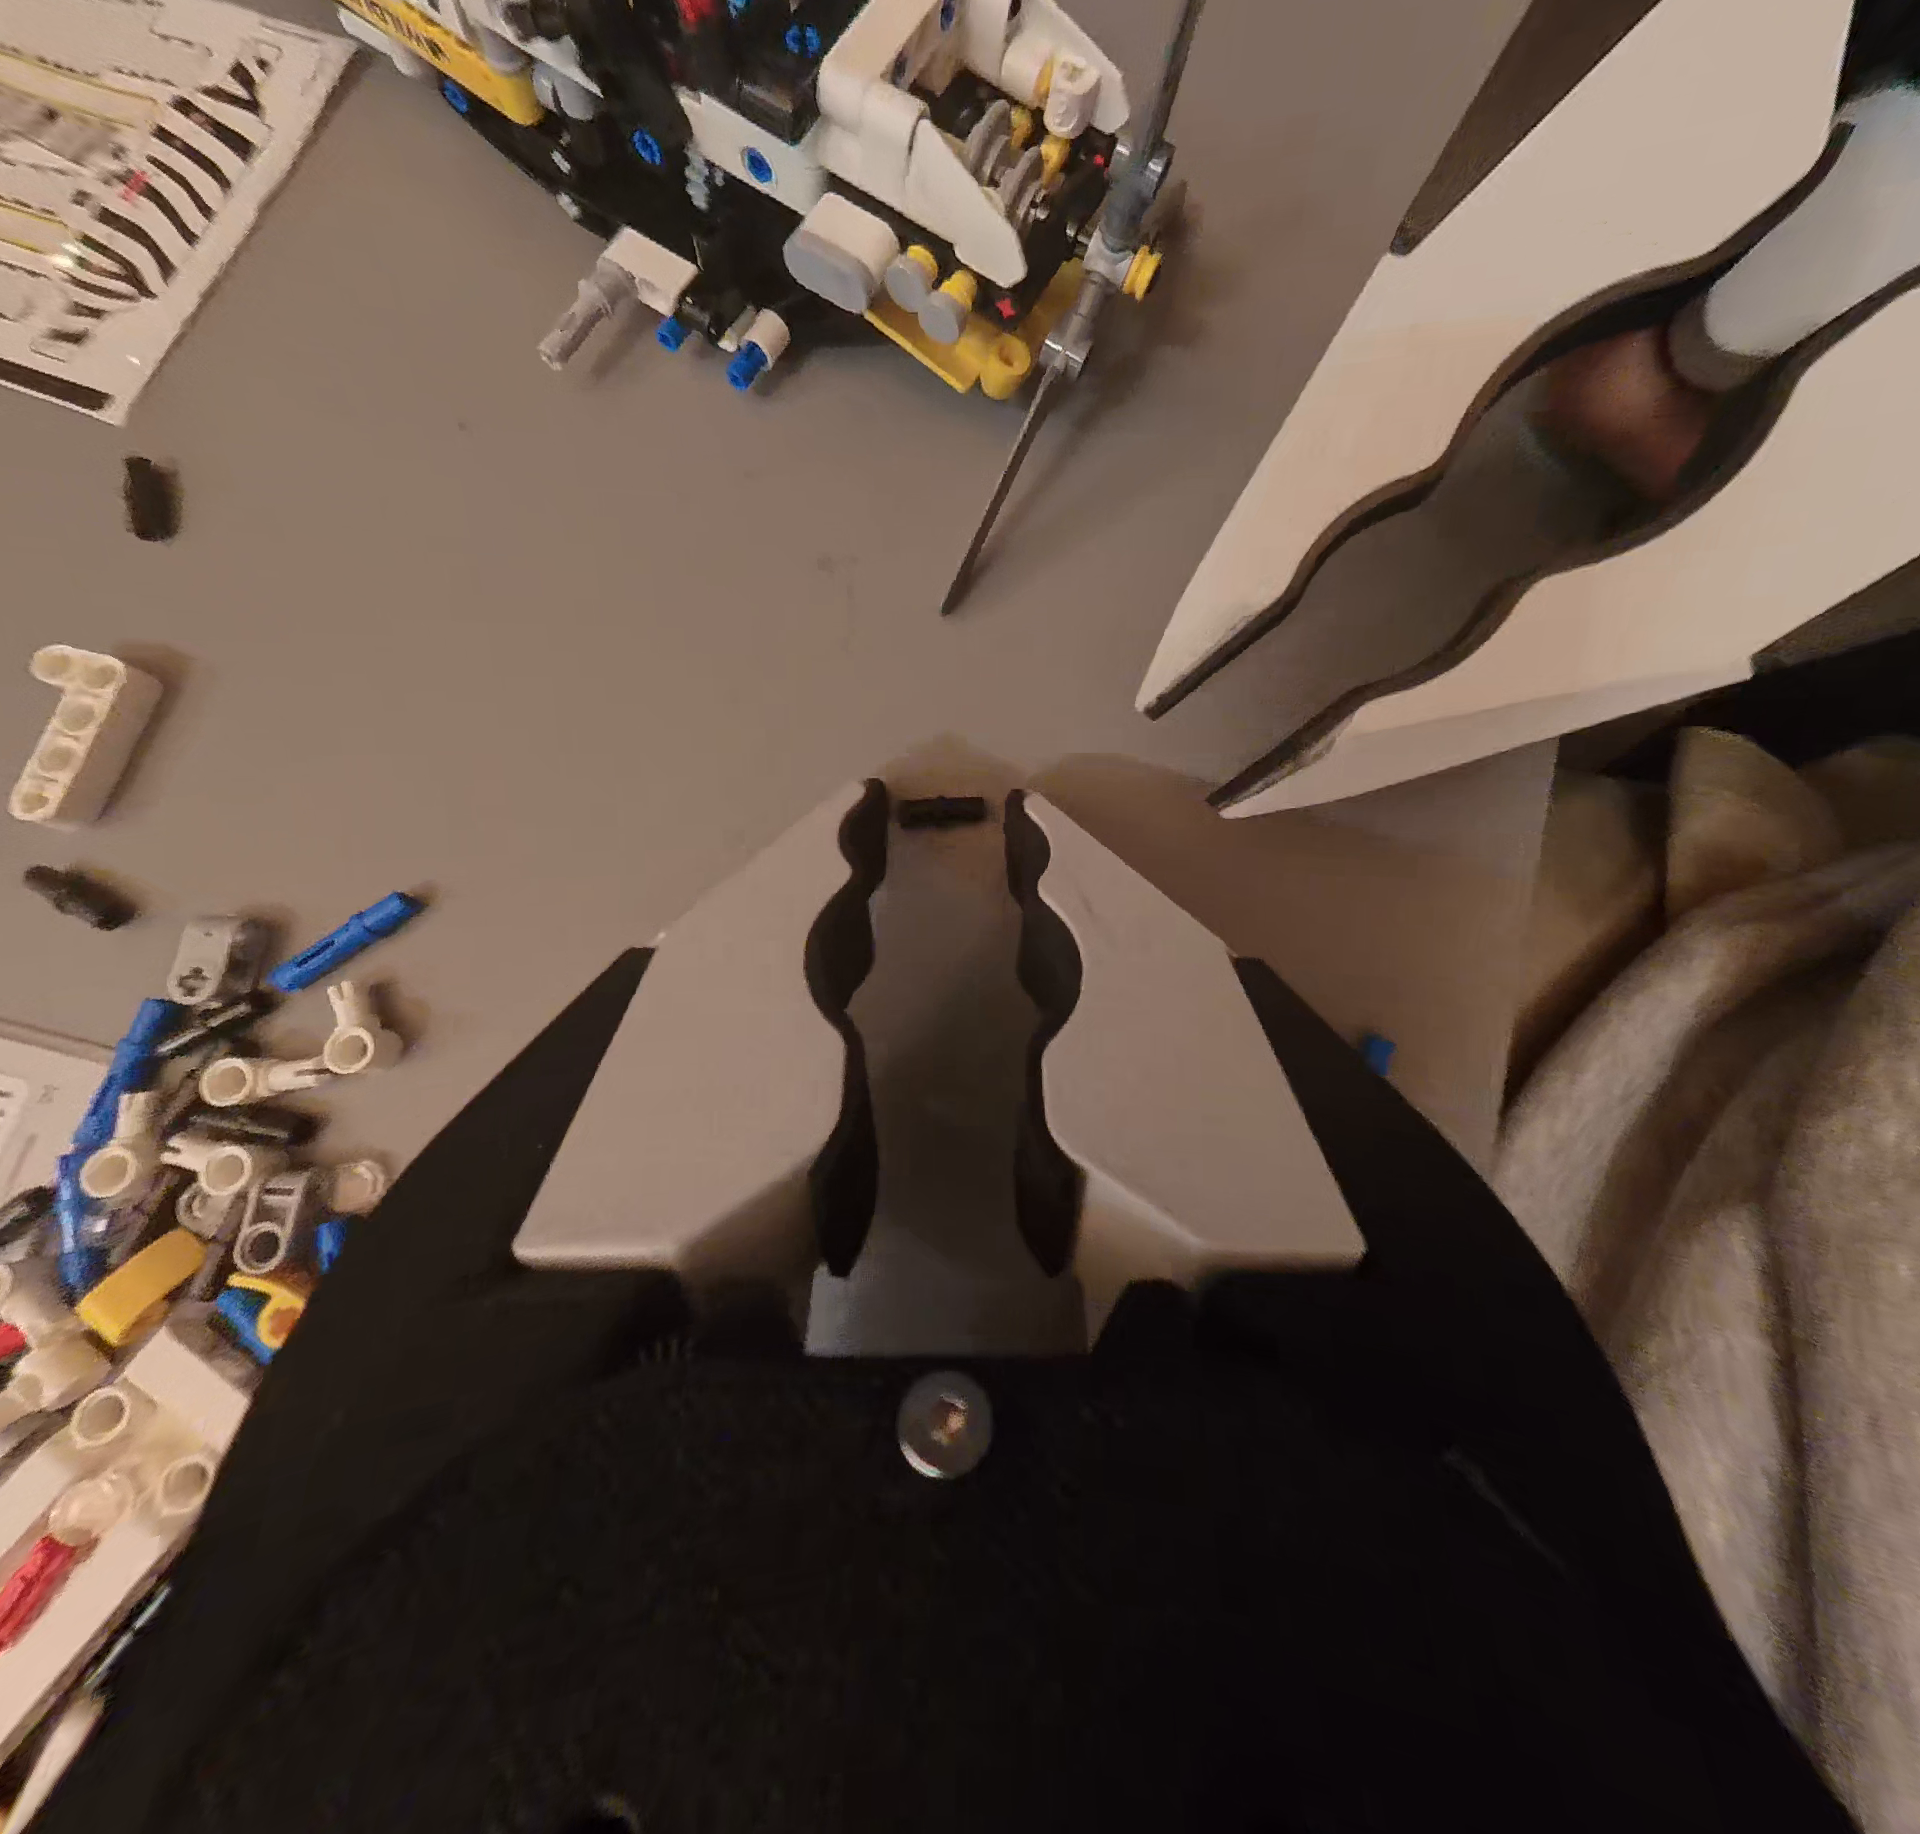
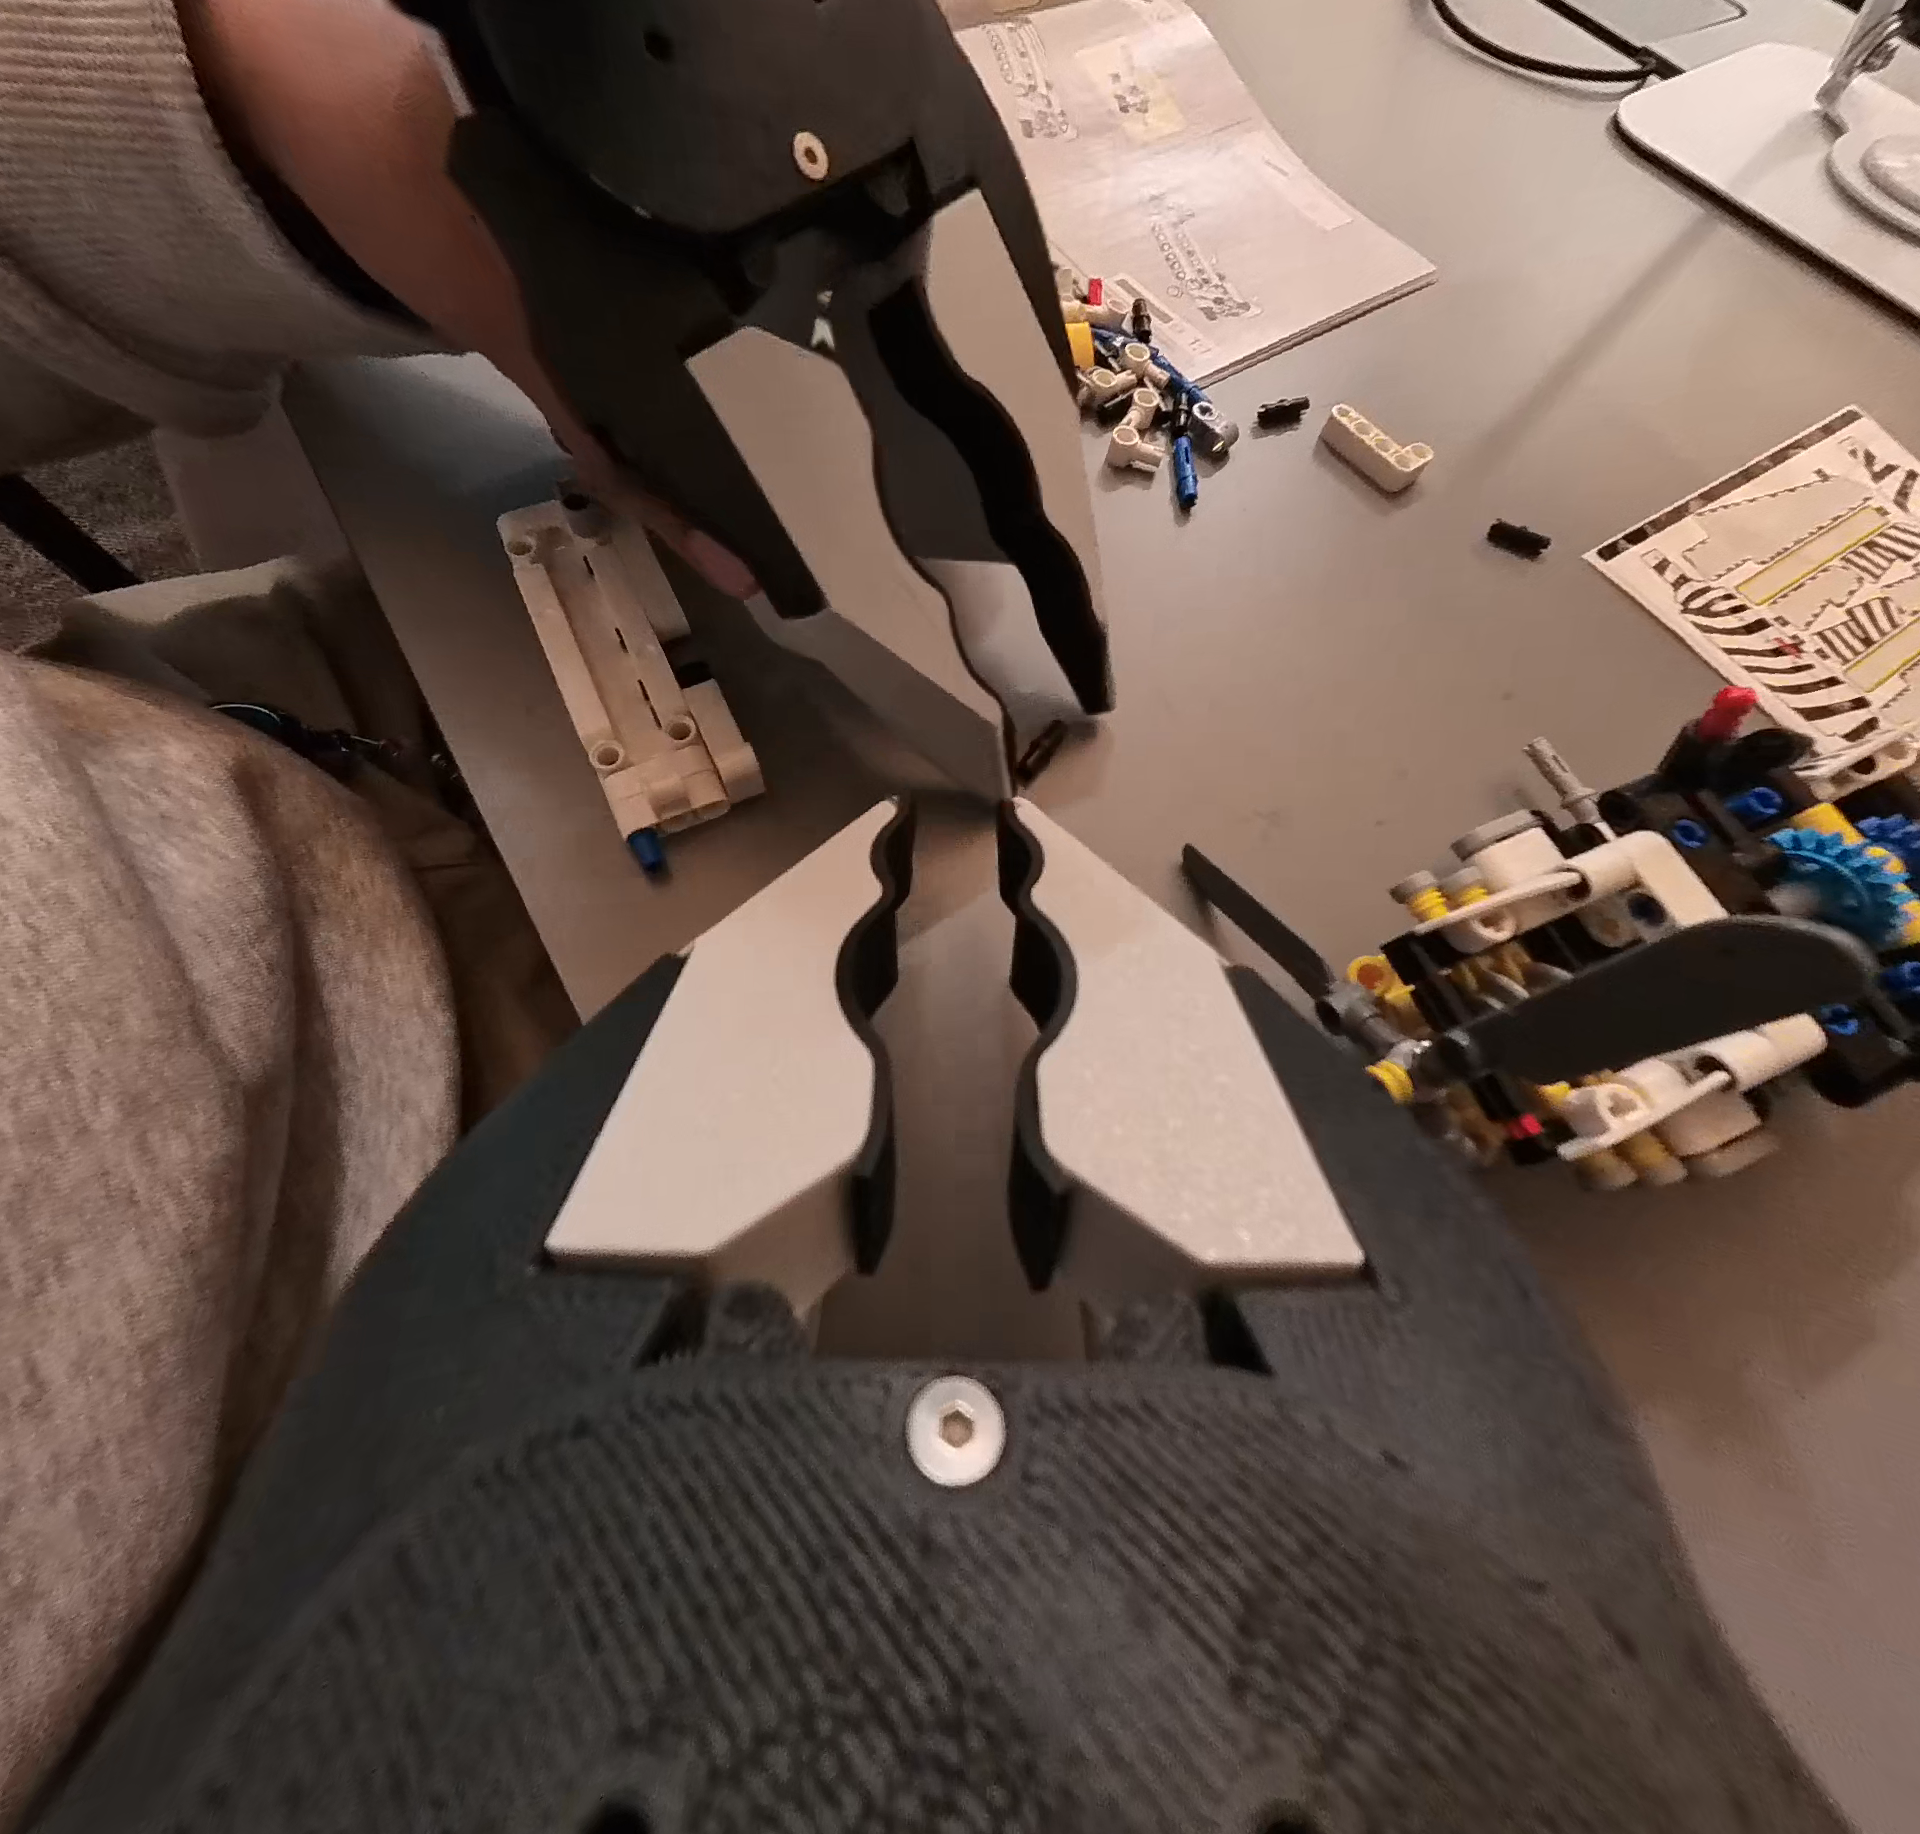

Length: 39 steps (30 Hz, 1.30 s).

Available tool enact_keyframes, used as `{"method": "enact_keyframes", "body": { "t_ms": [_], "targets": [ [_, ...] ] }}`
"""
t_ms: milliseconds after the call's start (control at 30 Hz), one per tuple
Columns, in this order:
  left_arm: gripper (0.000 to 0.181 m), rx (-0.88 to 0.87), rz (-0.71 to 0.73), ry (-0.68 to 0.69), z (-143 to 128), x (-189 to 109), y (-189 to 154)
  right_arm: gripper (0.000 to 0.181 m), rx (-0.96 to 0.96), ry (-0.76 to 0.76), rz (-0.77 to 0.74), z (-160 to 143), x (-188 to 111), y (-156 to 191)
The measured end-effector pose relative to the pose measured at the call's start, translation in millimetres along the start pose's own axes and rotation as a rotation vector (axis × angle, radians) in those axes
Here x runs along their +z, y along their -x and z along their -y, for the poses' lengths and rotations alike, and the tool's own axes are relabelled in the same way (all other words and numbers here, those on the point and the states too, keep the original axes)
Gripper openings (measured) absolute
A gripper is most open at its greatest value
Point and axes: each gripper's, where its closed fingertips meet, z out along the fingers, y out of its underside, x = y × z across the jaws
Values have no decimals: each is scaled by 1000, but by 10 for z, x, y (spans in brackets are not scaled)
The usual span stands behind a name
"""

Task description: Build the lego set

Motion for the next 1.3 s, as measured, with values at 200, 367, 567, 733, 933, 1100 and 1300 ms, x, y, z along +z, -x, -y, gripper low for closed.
{"method": "enact_keyframes", "body": {
  "t_ms": [200,367,567,733,933,1100,1300],
  "targets": [
    [14,-25,-21,34,-73,-67,-51,15,14,1,-5,-28,-24,-25],
    [14,-25,0,39,-139,-134,-79,15,20,3,5,-27,0,-25],
    [20,-75,-22,26,-179,-174,-117,15,7,15,8,-24,34,3],
    [26,-113,-47,26,-235,-243,-156,14,27,26,2,-27,74,36],
    [24,-163,-13,-33,-231,-405,-98,11,118,48,-21,42,241,50],
    [24,-184,23,-89,-243,-561,-51,13,182,95,5,32,362,108],
    [29,-100,-15,-166,-199,-714,-232,16,187,142,-47,-16,429,55]
  ]
}}
